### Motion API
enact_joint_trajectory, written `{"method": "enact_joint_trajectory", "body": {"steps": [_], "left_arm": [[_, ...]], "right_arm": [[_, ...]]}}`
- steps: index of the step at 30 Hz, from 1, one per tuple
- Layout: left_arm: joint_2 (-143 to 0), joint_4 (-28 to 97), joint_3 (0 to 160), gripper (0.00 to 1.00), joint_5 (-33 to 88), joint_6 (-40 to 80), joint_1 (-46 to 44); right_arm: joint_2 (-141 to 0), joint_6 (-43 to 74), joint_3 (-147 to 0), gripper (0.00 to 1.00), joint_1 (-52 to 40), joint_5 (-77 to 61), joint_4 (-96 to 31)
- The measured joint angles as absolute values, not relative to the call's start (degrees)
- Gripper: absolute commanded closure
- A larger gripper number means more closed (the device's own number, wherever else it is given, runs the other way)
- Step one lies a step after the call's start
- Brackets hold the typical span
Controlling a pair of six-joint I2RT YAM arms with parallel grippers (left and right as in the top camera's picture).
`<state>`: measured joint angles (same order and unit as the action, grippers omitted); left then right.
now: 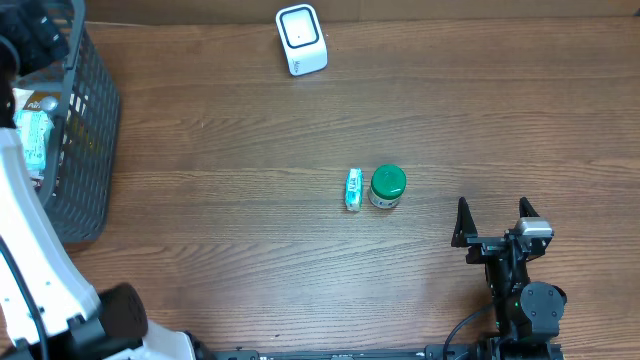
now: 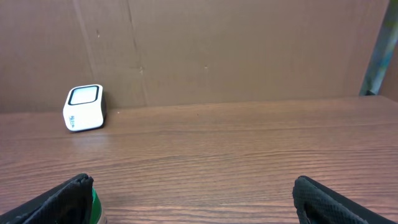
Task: Scan the item barcode
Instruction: 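Raise the left gripper and move it into the grey basket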
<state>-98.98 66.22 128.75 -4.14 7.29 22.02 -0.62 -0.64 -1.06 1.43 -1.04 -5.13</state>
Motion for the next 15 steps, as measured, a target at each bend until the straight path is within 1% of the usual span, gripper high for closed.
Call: {"method": "enact_joint_trajectory", "body": {"steps": [6, 15], "left_arm": [[-106.5, 71.2, 128.8, 0.0, 1.6, 7.2, 28.7], [-115.2, 74.8, 128.8, 0.0, 3.3, 5.8, 33.0]], "right_arm": [[-0.6, -0.6, -1.1, 0.0, 1.4, -1.0, -5.1], [-0.6, -0.6, -1.1, 0.0, 1.4, -1.1, -5.1]]}}
